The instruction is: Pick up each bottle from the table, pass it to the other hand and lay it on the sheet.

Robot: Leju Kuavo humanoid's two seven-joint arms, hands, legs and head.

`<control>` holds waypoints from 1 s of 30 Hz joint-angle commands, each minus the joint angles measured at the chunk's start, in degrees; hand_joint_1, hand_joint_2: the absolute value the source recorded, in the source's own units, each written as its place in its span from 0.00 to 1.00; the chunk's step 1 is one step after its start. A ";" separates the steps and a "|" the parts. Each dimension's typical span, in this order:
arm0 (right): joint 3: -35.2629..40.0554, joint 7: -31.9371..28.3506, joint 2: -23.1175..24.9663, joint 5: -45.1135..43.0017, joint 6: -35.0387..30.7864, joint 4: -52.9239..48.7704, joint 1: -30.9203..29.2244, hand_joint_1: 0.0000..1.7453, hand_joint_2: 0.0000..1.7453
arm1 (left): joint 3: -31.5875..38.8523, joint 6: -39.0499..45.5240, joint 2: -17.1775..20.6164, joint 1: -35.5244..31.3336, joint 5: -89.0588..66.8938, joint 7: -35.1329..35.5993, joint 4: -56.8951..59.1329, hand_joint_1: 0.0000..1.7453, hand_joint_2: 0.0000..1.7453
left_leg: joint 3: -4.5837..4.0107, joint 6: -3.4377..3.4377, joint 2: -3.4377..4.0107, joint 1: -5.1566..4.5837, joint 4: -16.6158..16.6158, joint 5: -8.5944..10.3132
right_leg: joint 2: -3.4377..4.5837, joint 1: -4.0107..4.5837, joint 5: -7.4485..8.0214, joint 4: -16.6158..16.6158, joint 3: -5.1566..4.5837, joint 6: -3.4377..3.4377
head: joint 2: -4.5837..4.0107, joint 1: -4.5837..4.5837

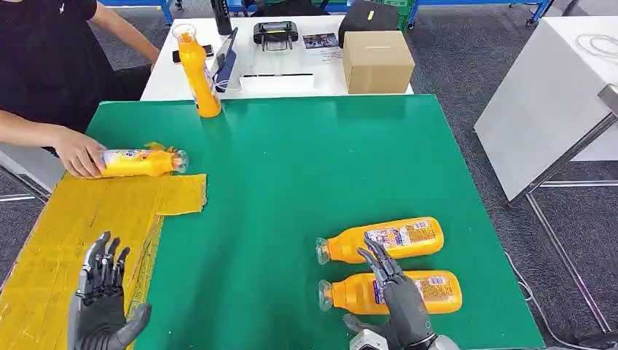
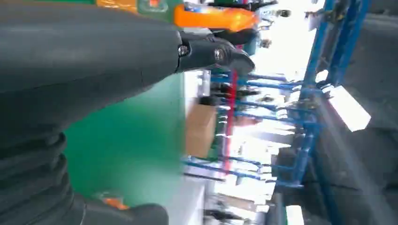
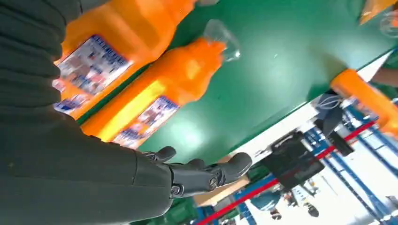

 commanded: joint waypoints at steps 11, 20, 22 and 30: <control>-7.82 4.35 -5.21 1.93 3.26 -1.61 5.28 0.00 1.00 | 3.98 -0.93 -1.81 -0.62 0.11 0.71 -0.01 0.00 1.00 | -0.02 -0.02 -0.02 0.04 0.00 0.00 | 0.01 -0.01 0.02 -0.04 0.10 -0.04 | 0.00 0.00; -8.55 7.30 -8.70 3.01 5.31 -1.59 7.26 0.00 1.00 | 5.32 -1.53 -1.81 -1.54 -0.22 1.11 1.07 0.00 1.00 | 0.05 -0.01 -0.04 0.03 -0.02 0.01 | -0.03 -0.03 0.02 -0.07 0.03 -0.02 | 0.00 -0.02; -8.55 7.30 -8.70 3.01 5.31 -1.59 7.26 0.00 1.00 | 5.32 -1.53 -1.81 -1.54 -0.22 1.11 1.07 0.00 1.00 | 0.10 -0.03 0.00 0.12 0.01 -0.03 | 0.02 0.08 0.04 -0.14 0.10 -0.07 | 0.00 0.00; -8.55 7.30 -8.70 3.01 5.31 -1.59 7.26 0.00 1.00 | 5.32 -1.53 -1.81 -1.54 -0.22 1.11 1.07 0.00 1.00 | 0.03 -0.01 0.01 0.00 -0.02 0.02 | 0.00 -0.05 0.03 -0.04 -0.01 -0.02 | 0.00 -0.02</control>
